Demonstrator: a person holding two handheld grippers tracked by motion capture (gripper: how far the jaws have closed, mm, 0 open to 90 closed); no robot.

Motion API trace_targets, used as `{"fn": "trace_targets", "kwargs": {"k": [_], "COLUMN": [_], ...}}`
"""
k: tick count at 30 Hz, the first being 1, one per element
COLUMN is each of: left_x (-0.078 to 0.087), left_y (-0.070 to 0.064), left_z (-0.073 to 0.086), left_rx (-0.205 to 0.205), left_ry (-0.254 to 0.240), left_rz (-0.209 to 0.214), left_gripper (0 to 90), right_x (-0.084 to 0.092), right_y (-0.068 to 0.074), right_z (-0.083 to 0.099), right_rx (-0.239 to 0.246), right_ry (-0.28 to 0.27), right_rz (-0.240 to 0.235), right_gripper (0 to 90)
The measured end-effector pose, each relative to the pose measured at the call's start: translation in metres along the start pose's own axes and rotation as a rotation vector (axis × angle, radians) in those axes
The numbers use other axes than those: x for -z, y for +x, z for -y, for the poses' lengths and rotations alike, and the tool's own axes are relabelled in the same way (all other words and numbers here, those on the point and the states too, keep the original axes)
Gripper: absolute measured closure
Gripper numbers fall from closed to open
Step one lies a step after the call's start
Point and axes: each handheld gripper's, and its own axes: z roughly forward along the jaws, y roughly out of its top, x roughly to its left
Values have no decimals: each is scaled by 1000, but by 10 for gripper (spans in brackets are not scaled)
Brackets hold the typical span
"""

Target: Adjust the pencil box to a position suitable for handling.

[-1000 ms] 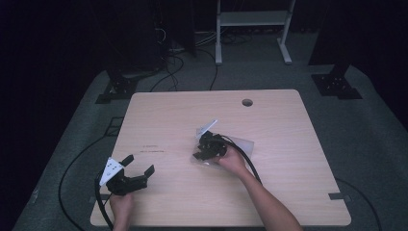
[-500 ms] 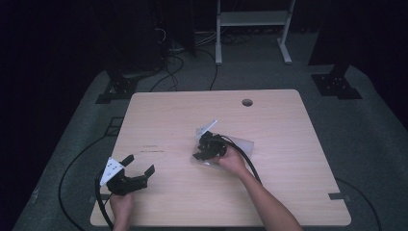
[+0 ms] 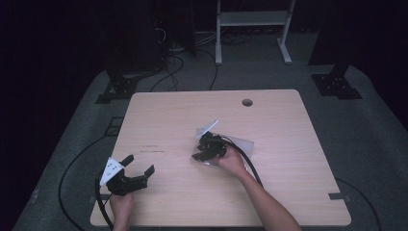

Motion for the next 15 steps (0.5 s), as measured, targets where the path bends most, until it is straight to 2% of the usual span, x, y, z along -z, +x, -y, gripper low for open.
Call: {"fn": "trace_targets", "kwargs": {"k": [4, 15], "left_x": [0, 0], "left_y": [0, -1], "left_z": [0, 0], "left_rx": [-3, -3], "left_ry": [1, -2], "left_rz": [-1, 0], "left_gripper": [11, 11], "right_x": [3, 15], "right_y": [1, 2], "right_z": [1, 5], "right_rx": [9, -3], "right_ry": [-4, -41], "right_rz": [6, -1], "right_gripper": [502, 472]}}
